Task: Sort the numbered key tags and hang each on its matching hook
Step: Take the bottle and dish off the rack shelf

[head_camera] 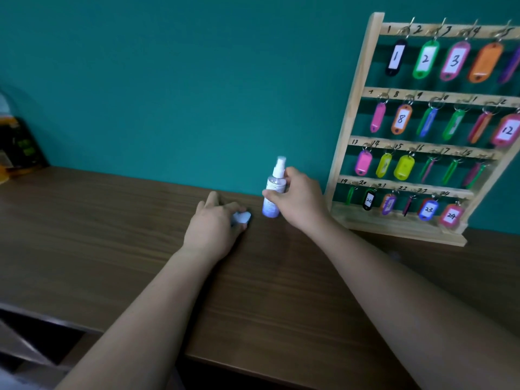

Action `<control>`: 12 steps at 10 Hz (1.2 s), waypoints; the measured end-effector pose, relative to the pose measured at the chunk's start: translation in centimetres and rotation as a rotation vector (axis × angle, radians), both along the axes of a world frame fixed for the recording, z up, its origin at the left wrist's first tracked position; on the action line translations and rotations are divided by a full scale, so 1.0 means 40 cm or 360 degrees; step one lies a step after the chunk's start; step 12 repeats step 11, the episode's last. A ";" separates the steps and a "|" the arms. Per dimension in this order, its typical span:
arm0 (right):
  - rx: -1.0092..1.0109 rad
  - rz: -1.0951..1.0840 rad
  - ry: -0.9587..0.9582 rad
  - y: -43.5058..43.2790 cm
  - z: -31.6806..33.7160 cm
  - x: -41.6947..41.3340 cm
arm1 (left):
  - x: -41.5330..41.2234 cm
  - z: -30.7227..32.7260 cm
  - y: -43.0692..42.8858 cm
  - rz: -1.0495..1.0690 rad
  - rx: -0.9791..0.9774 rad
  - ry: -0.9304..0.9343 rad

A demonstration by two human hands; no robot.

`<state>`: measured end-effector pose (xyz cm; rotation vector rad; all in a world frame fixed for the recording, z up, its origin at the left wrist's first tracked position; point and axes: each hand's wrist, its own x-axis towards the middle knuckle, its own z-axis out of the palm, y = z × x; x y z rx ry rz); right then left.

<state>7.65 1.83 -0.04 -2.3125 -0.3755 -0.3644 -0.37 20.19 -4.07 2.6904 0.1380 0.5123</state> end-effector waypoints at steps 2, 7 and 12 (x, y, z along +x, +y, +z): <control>-0.0196 -0.0018 -0.0170 0.018 -0.025 0.049 | 0.029 -0.002 0.009 0.0047 -0.0193 -0.0055; -0.0540 0.0021 -0.0235 -0.032 -0.041 0.075 | 0.096 -0.008 -0.042 -0.0279 -0.0034 0.0294; -0.0496 0.0221 -0.0556 -0.202 -0.153 -0.108 | 0.030 -0.064 -0.048 -0.0009 -0.0071 0.0102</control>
